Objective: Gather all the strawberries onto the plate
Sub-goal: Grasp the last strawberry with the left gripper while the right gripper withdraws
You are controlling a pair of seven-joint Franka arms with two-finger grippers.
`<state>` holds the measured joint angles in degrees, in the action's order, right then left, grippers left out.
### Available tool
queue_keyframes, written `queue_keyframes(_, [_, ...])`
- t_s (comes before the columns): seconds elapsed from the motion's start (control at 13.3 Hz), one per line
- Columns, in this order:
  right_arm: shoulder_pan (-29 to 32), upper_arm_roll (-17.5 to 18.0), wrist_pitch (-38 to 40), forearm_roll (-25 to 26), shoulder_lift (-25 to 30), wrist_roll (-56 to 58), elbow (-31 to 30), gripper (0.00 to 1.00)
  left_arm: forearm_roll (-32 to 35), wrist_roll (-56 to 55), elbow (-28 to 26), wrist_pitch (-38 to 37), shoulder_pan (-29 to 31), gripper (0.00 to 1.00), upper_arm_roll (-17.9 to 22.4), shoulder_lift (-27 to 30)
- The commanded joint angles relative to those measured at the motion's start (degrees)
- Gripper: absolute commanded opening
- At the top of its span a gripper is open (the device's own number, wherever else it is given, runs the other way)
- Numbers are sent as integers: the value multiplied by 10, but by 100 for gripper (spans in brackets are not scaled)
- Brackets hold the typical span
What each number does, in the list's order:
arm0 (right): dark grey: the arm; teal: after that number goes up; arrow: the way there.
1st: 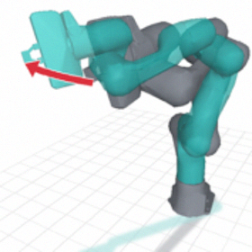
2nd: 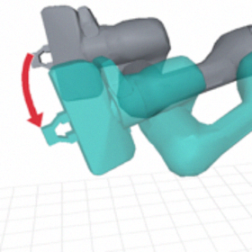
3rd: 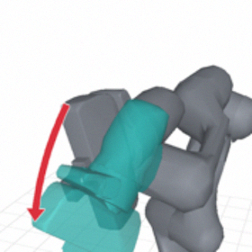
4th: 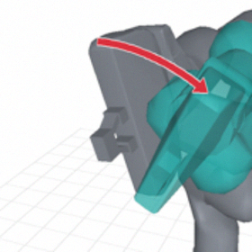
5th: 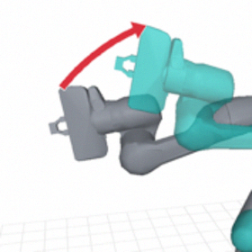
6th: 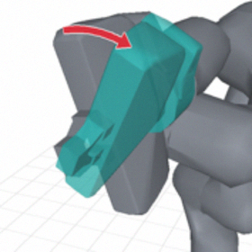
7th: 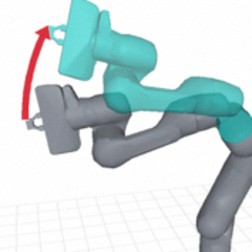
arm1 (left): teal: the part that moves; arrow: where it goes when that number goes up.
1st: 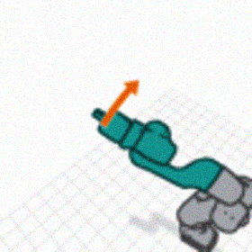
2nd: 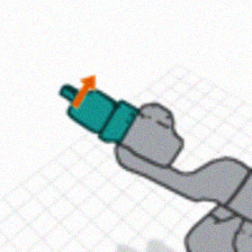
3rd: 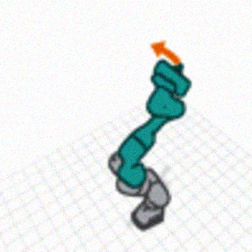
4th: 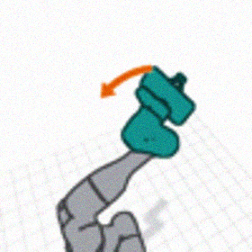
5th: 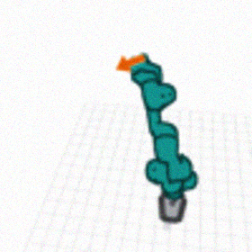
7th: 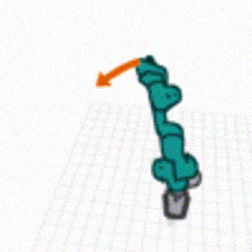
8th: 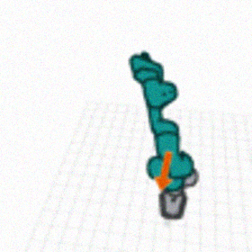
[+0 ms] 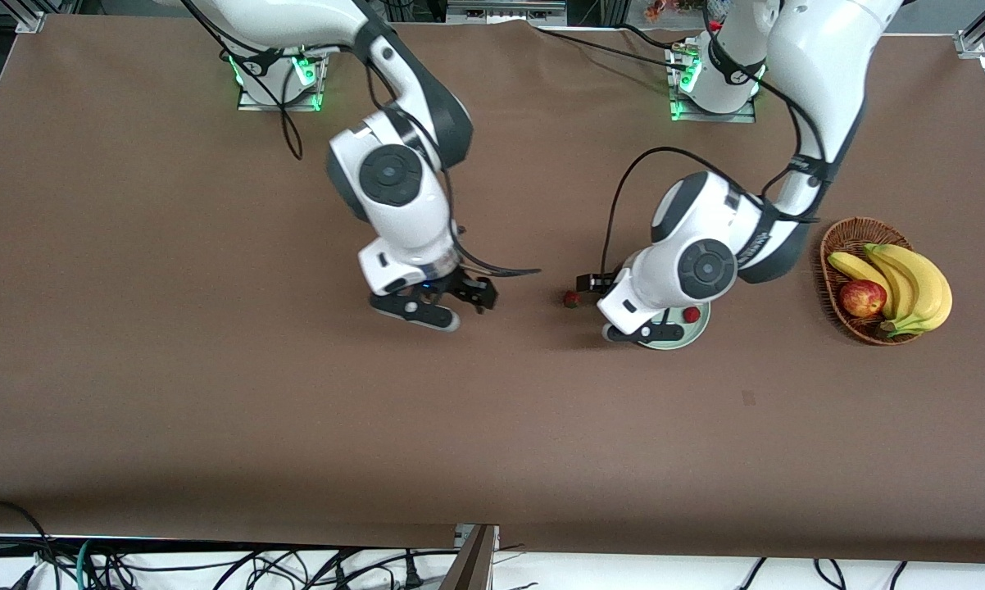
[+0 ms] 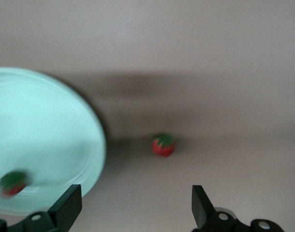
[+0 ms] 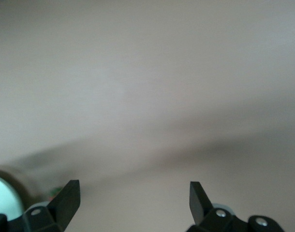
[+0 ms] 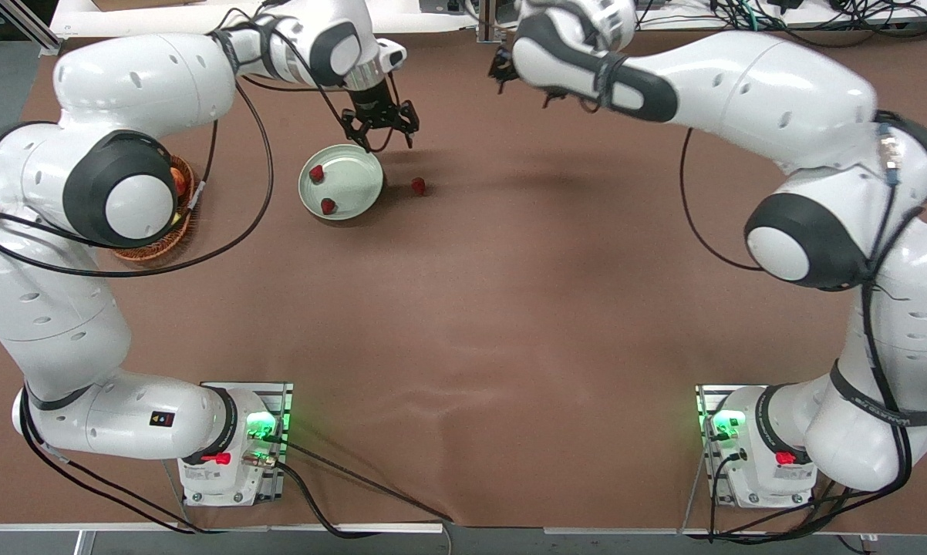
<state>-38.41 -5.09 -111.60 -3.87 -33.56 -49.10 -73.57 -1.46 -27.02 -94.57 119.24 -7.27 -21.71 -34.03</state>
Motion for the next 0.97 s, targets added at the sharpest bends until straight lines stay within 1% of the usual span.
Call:
queue_keyframes(0.0, [3, -28, 111, -7, 84, 54, -32, 100, 30, -4, -10, 74, -27, 100, 4, -30])
queue_keyframes(0.15, [6, -47, 162, -8, 118, 100, -32, 100, 46, -12, -32, 127, -32, 100, 4, -45])
queue_keyframes(0.3, [26, -55, 182, -13, 150, 143, -42, 100, 64, -10, -66, 174, -35, 100, 5, -49])
queue_keyframes(0.38, [45, -51, 187, -13, 166, 154, -55, 100, 78, -10, -76, 189, -35, 93, 4, -51])
queue_keyframes(0.45, [77, -33, 192, -13, 192, 179, -75, 100, 80, -10, -79, 194, -36, 86, 4, -58])
queue_keyframes(0.53, [116, -3, 192, -13, 225, 209, -108, 100, 81, -10, -80, 194, -37, 64, 4, -61])
queue_keyframes(0.6, [153, 20, 187, -12, 261, 227, -149, 100, 80, -14, -79, 193, -39, 33, 4, -61])
queue_keyframes(0.75, [216, 56, 183, -11, 329, 266, -217, 100, 80, -36, -79, 188, -41, 12, 4, -58])
queue_keyframes(0.82, [246, 74, 186, -10, 354, 288, -239, 100, 80, -36, -79, 187, -41, 4, 4, -54])
queue_keyframes(0.9, [269, 81, 193, -7, 365, 316, -246, 100, 80, -31, -78, 177, -38, 1, 4, -43])
